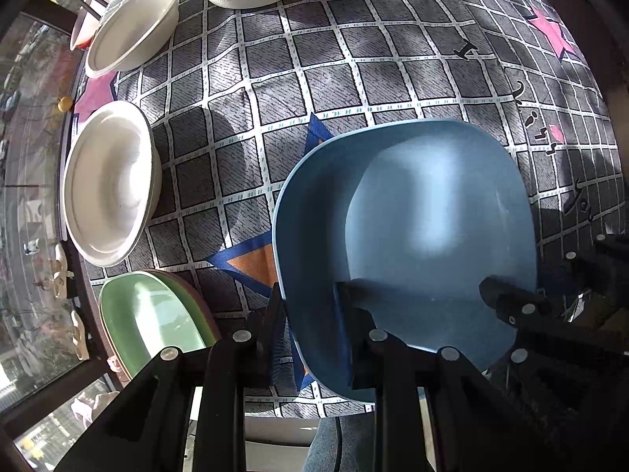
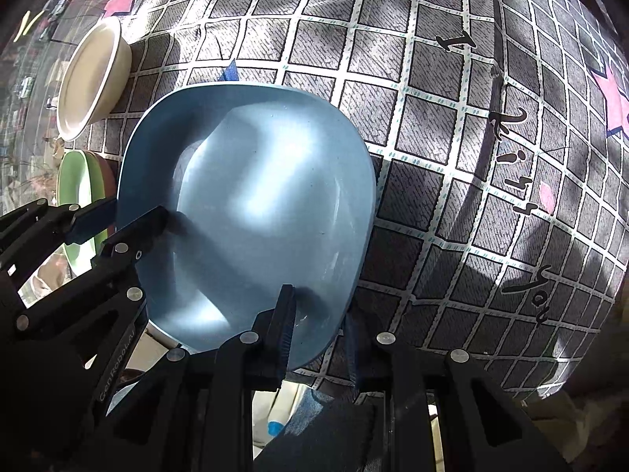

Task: Organize plates and bowls
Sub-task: 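Carry the light blue plate onto the green plate and open the right tool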

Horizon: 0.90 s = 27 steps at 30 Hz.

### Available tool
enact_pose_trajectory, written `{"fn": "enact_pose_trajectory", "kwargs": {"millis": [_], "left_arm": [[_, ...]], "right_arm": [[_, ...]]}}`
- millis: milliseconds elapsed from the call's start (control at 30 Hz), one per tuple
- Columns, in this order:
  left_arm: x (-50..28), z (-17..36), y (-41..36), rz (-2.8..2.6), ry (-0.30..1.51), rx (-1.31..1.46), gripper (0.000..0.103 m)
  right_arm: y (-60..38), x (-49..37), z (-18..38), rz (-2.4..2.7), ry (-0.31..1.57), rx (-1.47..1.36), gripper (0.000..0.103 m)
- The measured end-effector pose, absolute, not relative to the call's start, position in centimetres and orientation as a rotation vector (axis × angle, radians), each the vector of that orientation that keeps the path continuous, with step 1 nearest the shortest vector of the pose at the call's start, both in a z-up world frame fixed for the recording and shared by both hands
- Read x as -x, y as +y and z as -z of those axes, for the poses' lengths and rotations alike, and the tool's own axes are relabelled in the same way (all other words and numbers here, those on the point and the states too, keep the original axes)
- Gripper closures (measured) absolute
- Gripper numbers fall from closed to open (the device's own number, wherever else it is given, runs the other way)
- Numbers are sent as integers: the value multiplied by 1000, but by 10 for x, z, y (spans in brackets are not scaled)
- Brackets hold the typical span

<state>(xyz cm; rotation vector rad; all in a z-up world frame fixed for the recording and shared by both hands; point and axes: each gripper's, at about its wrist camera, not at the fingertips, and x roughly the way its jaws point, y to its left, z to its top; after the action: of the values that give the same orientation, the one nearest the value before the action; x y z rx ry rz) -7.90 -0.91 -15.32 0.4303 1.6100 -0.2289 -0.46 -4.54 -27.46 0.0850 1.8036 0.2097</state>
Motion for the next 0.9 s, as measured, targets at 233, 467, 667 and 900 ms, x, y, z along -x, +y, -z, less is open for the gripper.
{"fn": "enact_pose_trajectory", "kwargs": {"millis": [233,467,667,900], "left_arm": [[71,143,-10,208,1590,-412,78],[69,129,-17,184,1568,-394,78],[65,121,-11,162,1554,-374,78],[64,115,-2,143,1538,-365,78]], "right_arm": [[-44,9,241,-227,1776,-73,77],[-31,-4,203,-248,1747,-54,77],[-15,-18,180,-270,1723,-31,77],[4,-27,151,-290,1703,-7,77]]}}
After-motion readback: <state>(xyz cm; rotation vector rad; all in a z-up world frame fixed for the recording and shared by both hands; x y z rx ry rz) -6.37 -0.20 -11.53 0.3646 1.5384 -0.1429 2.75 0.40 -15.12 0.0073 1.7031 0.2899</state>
